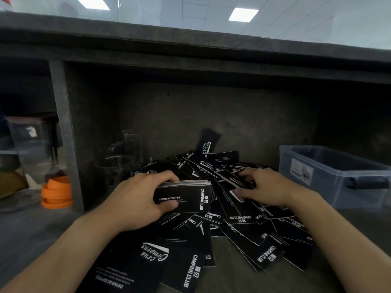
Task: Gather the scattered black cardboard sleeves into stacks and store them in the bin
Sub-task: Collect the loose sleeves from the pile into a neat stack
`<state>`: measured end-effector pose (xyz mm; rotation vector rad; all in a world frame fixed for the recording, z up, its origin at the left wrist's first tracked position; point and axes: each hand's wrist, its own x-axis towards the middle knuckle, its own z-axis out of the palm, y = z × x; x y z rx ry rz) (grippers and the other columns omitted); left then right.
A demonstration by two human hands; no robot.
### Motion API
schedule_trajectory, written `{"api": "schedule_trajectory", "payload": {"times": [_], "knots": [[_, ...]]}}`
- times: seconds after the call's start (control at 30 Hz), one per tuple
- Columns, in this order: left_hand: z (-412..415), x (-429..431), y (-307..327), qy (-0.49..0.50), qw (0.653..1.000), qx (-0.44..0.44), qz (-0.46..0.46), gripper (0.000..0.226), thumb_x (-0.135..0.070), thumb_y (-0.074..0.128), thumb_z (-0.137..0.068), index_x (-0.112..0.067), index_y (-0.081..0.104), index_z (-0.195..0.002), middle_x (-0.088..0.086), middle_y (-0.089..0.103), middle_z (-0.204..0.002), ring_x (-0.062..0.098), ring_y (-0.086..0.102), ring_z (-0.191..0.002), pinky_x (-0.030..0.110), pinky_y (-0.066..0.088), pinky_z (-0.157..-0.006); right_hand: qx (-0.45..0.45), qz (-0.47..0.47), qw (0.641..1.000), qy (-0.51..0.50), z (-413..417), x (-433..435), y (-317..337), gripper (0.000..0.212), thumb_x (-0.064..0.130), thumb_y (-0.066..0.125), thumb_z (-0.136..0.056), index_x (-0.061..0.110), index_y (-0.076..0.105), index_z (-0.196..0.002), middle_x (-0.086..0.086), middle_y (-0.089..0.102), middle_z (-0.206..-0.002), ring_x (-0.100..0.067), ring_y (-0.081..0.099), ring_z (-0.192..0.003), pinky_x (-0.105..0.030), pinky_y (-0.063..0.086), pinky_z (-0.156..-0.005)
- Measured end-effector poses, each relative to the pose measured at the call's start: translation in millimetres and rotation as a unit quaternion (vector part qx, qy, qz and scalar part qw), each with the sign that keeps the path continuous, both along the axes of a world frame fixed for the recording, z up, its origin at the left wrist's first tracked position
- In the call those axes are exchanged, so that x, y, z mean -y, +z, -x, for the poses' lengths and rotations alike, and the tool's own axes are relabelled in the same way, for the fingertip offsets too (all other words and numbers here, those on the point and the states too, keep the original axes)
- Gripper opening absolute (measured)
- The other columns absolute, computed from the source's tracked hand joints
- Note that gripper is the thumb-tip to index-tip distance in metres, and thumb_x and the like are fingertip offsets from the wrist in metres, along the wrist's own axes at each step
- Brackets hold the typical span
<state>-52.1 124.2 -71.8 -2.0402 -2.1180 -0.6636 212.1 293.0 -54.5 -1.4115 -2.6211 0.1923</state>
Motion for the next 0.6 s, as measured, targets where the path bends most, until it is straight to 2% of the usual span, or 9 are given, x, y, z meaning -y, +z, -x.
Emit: {"api": "schedule_trajectory", "payload": {"times": [0.1,0.17,0.23,0.3,0.37,0.4,0.47,0.53,0.6], "knots": [[-0.7,2.0,3.0,0.000,1.000,0.012,0.008,0.044,-0.057,0.073,-0.083,-0.059,0.049,-0.120,-0.035,0.067,-0.101,-0.010,0.062,-0.096,0.026,0.052,-0.088,-0.012,-0.135,0.991,0.000,0.3,-6.8,0.6,0.030,0.042,0.061,-0.095,0.031,0.068,-0.122,-0.002,0.073,-0.109,-0.024,0.068,-0.102,-0.038,0.056,-0.087],[0.7,2.2,3.2,0.011,1.000,0.005,0.008,0.043,-0.060,0.071,-0.083,-0.058,0.051,-0.120,-0.034,0.067,-0.102,-0.008,0.062,-0.098,0.028,0.052,-0.087,-0.031,-0.161,0.986,-0.003,-1.5,-13.9,-3.2,0.018,0.031,0.056,-0.098,0.024,0.070,-0.108,-0.004,0.070,-0.090,-0.027,0.067,-0.089,-0.039,0.056,-0.076],[2.8,1.4,2.4,0.030,0.999,-0.009,0.015,0.037,-0.063,0.069,-0.084,-0.051,0.054,-0.116,-0.031,0.067,-0.101,-0.005,0.062,-0.098,0.029,0.051,-0.086,-0.180,-0.114,0.977,0.005,-2.3,-18.6,-4.1,0.015,0.024,0.057,-0.099,0.022,0.071,-0.102,0.000,0.072,-0.080,-0.021,0.069,-0.079,-0.037,0.056,-0.071],[5.6,-0.8,0.1,0.030,0.999,0.006,0.013,0.029,-0.060,0.070,-0.085,-0.044,0.056,-0.106,-0.027,0.067,-0.096,-0.004,0.063,-0.094,0.032,0.052,-0.085,-0.412,-0.018,0.911,0.018,0.5,-18.3,0.7,0.014,0.017,0.059,-0.100,0.019,0.072,-0.102,-0.001,0.078,-0.084,-0.016,0.074,-0.078,-0.032,0.057,-0.071],[8.2,-3.3,-2.9,-0.006,0.998,0.064,0.005,0.021,-0.051,0.073,-0.086,-0.041,0.058,-0.096,-0.025,0.069,-0.091,-0.004,0.065,-0.088,0.038,0.055,-0.084,-0.558,0.089,0.824,0.036,6.1,-12.8,5.0,0.013,0.011,0.059,-0.101,0.013,0.070,-0.107,-0.006,0.080,-0.092,-0.015,0.076,-0.079,-0.028,0.058,-0.067],[9.3,-4.9,-4.8,-0.033,0.994,0.102,0.000,0.018,-0.046,0.075,-0.087,-0.039,0.060,-0.094,-0.023,0.071,-0.090,-0.002,0.066,-0.087,0.041,0.056,-0.084,-0.589,0.123,0.798,0.046,8.8,-9.9,5.0,0.014,0.008,0.059,-0.100,0.009,0.068,-0.111,-0.008,0.080,-0.096,-0.015,0.076,-0.081,-0.026,0.060,-0.067],[8.9,-6.3,-6.5,-0.079,0.981,0.178,-0.008,0.013,-0.037,0.076,-0.089,-0.034,0.064,-0.094,-0.016,0.073,-0.093,0.003,0.070,-0.090,0.044,0.056,-0.088,-0.615,0.175,0.767,0.062,13.3,-7.0,1.2,0.022,0.003,0.063,-0.098,0.005,0.062,-0.119,-0.011,0.078,-0.107,-0.022,0.077,-0.093,-0.035,0.064,-0.079],[5.5,-6.0,-5.6,-0.104,0.964,0.243,-0.022,0.015,-0.041,0.075,-0.089,-0.032,0.068,-0.098,-0.011,0.073,-0.102,0.008,0.070,-0.097,0.046,0.055,-0.093,-0.614,0.246,0.746,0.078,19.0,-3.6,-4.1,0.028,0.001,0.065,-0.095,0.001,0.060,-0.123,-0.017,0.075,-0.115,-0.031,0.074,-0.105,-0.046,0.059,-0.095],[2.3,-6.2,-5.4,-0.122,0.955,0.266,-0.053,0.022,-0.047,0.074,-0.085,-0.030,0.070,-0.099,-0.015,0.066,-0.117,0.005,0.066,-0.109,0.045,0.051,-0.102,-0.598,0.323,0.725,0.114,27.9,4.4,-9.0,0.030,0.002,0.066,-0.093,0.000,0.063,-0.123,-0.017,0.074,-0.118,-0.032,0.071,-0.112,-0.044,0.057,-0.099]]}}
